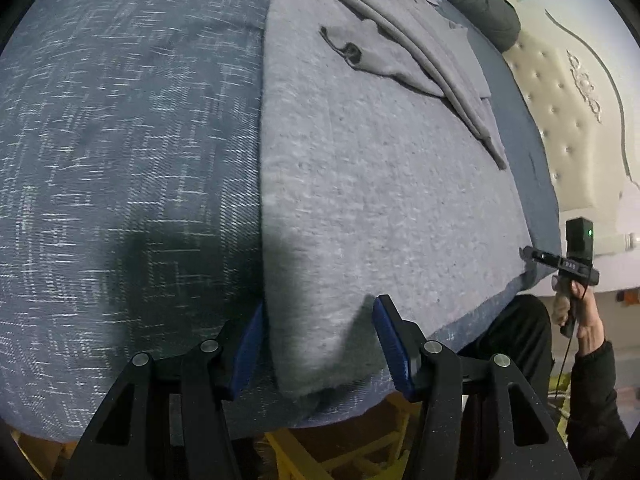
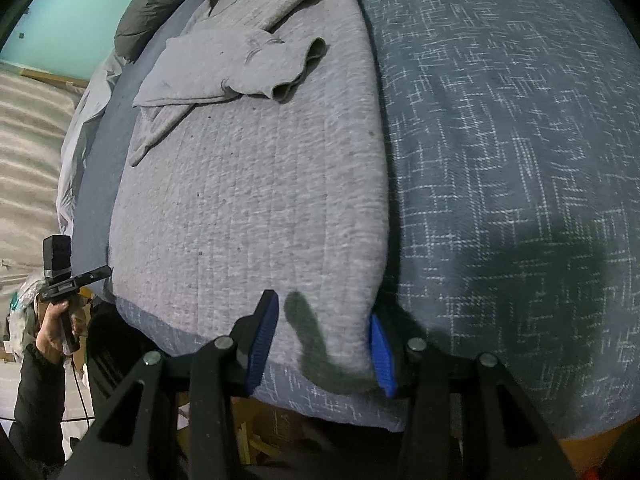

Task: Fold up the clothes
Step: 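Grasp the sweatshirt hem edge with both grippers, then lift the hem with both grippers and fold it toward the collar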

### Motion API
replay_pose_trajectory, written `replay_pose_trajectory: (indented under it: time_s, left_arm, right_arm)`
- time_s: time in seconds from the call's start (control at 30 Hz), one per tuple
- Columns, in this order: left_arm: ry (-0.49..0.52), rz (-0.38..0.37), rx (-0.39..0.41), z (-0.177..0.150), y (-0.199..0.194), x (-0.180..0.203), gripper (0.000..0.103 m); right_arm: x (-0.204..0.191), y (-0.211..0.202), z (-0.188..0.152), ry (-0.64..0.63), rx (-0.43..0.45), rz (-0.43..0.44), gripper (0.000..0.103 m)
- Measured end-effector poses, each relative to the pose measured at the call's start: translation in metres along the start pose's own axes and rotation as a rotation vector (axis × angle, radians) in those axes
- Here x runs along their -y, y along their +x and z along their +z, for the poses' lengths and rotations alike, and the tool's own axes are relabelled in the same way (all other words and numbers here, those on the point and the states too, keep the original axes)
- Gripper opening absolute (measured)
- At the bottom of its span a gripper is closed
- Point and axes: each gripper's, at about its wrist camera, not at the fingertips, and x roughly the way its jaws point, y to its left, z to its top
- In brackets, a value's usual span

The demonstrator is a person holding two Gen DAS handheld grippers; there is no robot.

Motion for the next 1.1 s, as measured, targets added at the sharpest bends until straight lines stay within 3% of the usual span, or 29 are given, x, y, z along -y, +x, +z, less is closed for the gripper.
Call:
replay_pose_trajectory:
  time_s: [0.03, 0.1, 0.23, 0.6, 0.87, 1.1]
  left_arm:
    - [0.005, -0.006, -0.002, 0.000, 0.001, 0.002, 0.047]
    - [0.017, -0.008, -0.002, -0.002, 0.001, 0.003, 0.022]
    - [0.052, -0.007, 0.009, -0.005, -0.004, 0.009, 0.008]
    - [0.176, -0.026, 0.093, -0.013, -0.056, 0.043, 0.005]
    - [0.213, -0.016, 0.144, -0.036, -0.096, 0.035, 0.003]
    - [0.236, -0.036, 0.165, -0.053, -0.099, 0.033, 0.003]
  right_arm:
    - [-0.001, 0.000, 0.000, -0.007, 0.001, 0.002, 0.030]
    - [-0.002, 0.000, -0.002, -0.017, 0.006, 0.002, 0.019]
    - [-0.006, -0.008, -0.004, -0.039, 0.029, 0.019, 0.006]
    - [-0.044, -0.065, -0.014, -0.140, 0.141, 0.088, 0.004]
    - [-0.049, -0.085, -0.033, -0.157, 0.185, 0.145, 0.004]
    - [-0.064, -0.097, -0.054, -0.208, 0.186, 0.179, 0.004]
